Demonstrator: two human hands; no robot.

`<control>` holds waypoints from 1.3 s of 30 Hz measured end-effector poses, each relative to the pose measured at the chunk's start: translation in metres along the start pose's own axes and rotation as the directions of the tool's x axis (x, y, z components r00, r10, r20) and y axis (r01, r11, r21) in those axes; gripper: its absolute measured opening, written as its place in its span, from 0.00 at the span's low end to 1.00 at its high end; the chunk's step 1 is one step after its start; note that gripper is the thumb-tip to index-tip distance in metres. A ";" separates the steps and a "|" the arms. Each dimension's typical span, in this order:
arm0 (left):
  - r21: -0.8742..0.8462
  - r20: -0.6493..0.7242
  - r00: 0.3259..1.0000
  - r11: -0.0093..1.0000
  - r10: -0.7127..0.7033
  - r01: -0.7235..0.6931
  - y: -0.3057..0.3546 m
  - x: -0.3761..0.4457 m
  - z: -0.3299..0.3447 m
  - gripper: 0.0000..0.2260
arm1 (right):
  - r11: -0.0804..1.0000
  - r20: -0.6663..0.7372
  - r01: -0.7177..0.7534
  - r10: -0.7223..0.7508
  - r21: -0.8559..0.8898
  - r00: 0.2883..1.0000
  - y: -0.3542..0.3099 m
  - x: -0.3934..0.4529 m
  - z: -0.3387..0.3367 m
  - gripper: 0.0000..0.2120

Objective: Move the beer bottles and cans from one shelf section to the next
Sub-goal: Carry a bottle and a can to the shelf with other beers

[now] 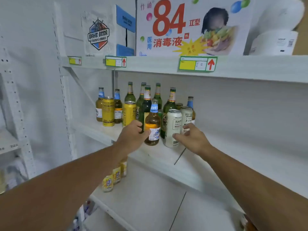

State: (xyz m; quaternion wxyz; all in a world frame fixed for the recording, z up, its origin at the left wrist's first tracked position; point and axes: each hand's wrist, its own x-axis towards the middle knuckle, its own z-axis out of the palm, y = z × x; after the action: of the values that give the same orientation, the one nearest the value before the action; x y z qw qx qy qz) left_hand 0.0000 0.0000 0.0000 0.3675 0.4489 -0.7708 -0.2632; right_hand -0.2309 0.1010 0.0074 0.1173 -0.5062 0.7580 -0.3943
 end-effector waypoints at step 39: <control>-0.514 0.091 0.976 0.849 0.196 -0.123 0.073 0.012 0.119 0.29 | 0.987 -0.467 -0.140 0.160 0.078 0.869 0.078 -0.047 -0.111 0.33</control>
State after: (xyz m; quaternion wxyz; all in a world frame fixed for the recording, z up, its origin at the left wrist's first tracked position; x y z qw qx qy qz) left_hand -0.1361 0.0322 -0.0129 0.4378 0.2517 -0.7335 -0.4550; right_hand -0.3264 0.2082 0.0151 -0.0300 -0.3319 0.7923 -0.5111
